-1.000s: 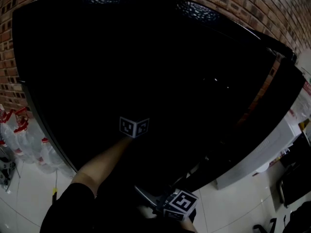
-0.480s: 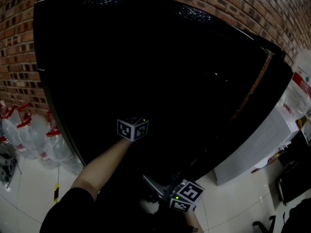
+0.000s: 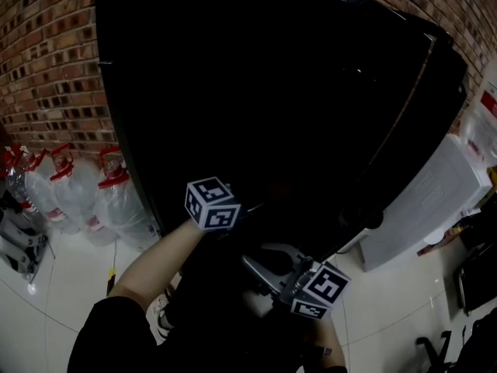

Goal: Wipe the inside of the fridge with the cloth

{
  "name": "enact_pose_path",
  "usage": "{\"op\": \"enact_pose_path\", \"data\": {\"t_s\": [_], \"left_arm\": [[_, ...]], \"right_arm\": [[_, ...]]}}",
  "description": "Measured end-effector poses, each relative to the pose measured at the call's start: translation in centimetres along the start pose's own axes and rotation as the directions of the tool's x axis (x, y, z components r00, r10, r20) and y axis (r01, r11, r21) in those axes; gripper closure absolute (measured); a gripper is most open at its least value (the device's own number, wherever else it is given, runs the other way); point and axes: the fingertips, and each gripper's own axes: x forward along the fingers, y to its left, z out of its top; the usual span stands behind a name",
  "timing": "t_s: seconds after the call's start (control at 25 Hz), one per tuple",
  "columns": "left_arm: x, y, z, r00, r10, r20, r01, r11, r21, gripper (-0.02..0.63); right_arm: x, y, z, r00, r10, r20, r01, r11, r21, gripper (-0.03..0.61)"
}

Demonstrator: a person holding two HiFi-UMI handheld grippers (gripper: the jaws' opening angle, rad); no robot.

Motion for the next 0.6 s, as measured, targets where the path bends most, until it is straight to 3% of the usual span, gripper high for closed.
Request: {"op": "enact_pose_path", "data": {"t_s": [0.16,0.32,0.6], "left_arm": [[0.6,-2.2,-2.6,0.987,-0.043,-0.158,0.06,0.993,0.1,0.557],[2.1,-3.2,-5.0,0.935,-0.052,-0.352,0.139,0.964,0.226,0.557],[4.8,-1.7,-6.1,0.873,-0.102,-0.477,0.205,0.964,0.171,0.552]], "right_arm": [[0.4,0.8,0.2,1.0,0.013,0.01,-0.013,1.0,-0.004,0.532],[0.5,0.9,0.3,1.0,0.017,0.015,-0.017,1.0,0.0,0.532],[0.3,0.1,0.6,1.0,0.012,0.025,-0.013,1.0,0.01,0.532]]}}
